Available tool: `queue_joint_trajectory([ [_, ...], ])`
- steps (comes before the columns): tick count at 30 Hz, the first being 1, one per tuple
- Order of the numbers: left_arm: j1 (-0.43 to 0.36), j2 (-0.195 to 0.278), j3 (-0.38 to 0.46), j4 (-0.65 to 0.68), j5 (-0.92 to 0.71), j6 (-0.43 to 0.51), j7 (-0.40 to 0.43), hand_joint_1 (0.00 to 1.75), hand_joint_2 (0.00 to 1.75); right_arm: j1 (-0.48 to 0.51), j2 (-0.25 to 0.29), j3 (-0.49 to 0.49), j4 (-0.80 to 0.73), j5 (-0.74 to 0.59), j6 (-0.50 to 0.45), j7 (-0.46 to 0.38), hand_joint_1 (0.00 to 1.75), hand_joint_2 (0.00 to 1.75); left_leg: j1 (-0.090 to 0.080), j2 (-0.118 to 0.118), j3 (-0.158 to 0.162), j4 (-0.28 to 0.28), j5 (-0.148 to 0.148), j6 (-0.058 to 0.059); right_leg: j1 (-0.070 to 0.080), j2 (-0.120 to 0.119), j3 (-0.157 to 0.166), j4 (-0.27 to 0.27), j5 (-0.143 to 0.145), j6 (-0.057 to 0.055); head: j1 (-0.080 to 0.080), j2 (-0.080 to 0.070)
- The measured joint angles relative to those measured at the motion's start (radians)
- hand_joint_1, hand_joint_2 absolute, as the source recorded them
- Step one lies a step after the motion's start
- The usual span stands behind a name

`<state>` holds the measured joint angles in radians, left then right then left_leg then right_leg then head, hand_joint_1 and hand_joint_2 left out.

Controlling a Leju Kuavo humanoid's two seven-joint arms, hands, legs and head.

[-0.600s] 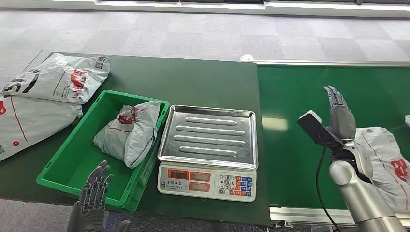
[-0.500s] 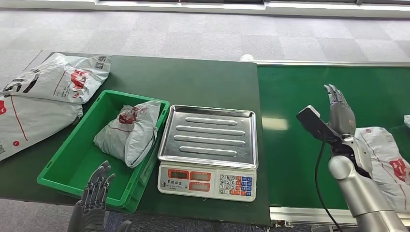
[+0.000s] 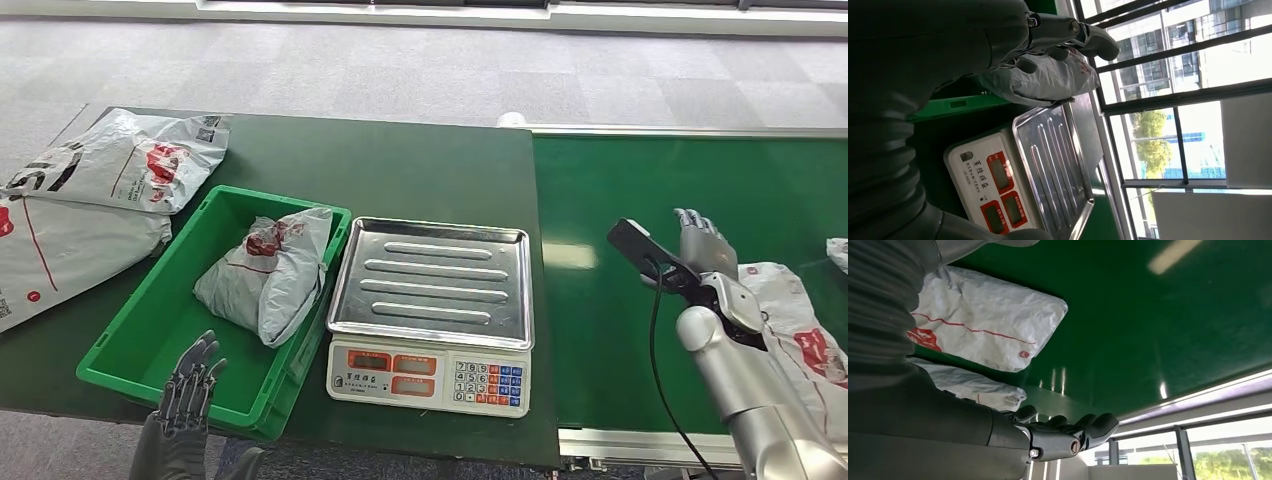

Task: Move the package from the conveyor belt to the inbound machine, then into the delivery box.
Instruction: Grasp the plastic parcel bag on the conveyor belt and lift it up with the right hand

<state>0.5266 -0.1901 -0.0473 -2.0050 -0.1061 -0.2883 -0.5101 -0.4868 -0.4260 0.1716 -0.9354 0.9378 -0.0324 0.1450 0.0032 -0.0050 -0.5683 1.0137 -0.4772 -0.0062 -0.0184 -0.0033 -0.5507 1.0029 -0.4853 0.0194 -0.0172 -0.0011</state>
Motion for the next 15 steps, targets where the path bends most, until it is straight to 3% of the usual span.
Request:
queue_joint_trajectory([
  [6,0.001,-0.012,0.019,-0.004,0.0,-0.004,0.004,0.0,1.75,-0.019,0.002,0.0,0.051,0.009,0.011,0.012,0.0,1.75,0.0,0.0,0.0,0.0,0.0,0.0,0.0,0.0,0.0,0.0,0.0,0.0,0.0,0.0],
  [11,0.003,-0.026,0.032,-0.012,-0.008,-0.018,0.019,0.0,1.75,-0.04,0.002,0.0,0.127,0.075,0.116,0.132,0.0,1.75,0.0,0.0,0.0,0.0,0.0,0.0,0.0,0.0,0.0,0.0,0.0,0.0,0.0,0.0],
  [15,0.01,-0.041,0.049,-0.025,-0.013,-0.026,0.024,0.0,1.75,-0.054,-0.006,-0.008,0.237,0.085,0.152,0.166,0.0,1.75,0.0,-0.001,0.0,0.001,0.0,0.0,0.0,-0.001,0.0,0.0,0.0,0.0,0.0,0.0],
])
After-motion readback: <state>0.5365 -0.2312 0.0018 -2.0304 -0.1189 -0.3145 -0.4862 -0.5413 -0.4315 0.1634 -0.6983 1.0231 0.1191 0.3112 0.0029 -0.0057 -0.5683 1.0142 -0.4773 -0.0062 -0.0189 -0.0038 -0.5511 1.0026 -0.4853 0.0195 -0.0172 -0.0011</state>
